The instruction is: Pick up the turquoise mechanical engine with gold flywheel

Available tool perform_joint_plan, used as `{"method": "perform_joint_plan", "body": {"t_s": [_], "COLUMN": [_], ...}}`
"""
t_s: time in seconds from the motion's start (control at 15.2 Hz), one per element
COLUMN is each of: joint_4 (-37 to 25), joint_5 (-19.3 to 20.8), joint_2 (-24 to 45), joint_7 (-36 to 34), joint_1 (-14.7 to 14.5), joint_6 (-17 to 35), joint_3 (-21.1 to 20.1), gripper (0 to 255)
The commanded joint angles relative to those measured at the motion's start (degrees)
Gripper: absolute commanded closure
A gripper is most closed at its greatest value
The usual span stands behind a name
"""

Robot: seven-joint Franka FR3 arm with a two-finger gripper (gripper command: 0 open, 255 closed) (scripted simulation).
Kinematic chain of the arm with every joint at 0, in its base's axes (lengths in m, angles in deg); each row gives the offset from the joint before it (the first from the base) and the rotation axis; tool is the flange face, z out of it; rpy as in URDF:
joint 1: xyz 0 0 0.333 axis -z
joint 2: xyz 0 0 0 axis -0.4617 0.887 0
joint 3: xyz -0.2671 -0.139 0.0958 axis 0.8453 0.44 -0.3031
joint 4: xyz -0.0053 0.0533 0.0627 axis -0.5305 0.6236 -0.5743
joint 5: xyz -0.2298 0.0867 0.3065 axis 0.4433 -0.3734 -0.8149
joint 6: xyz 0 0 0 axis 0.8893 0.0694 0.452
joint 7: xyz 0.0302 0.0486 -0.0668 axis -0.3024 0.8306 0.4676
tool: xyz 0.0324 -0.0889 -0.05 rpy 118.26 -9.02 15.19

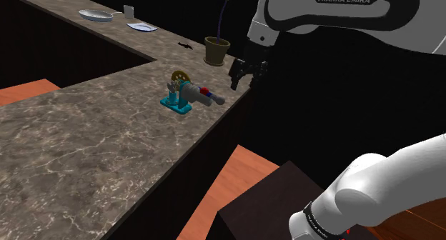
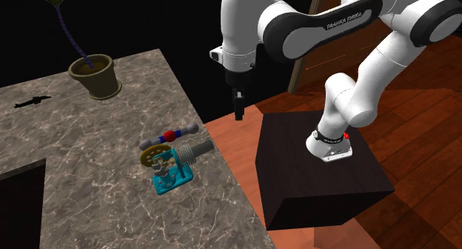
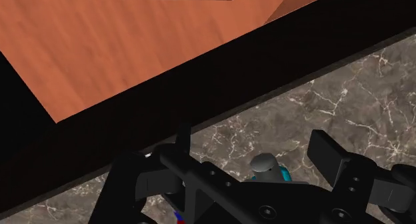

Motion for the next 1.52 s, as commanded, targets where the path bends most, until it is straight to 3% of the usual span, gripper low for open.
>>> {"method": "perform_joint_plan", "body": {"t_s": [0.0, 0.59, 1.06, 1.45], "joint_4": [-2.57, -19.51, -38.87, -36.07], "joint_5": [0.50, 5.36, 10.43, 10.64], "joint_2": [4.04, 23.52, 40.45, 41.24], "joint_7": [-1.40, -7.69, -11.96, -12.14], "joint_1": [-0.24, -1.85, -4.91, -4.98], "joint_6": [1.88, 5.54, 3.49, 7.07], "joint_3": [-1.08, -4.33, -4.85, -4.71], "gripper": [0, 0, 0, 0]}}
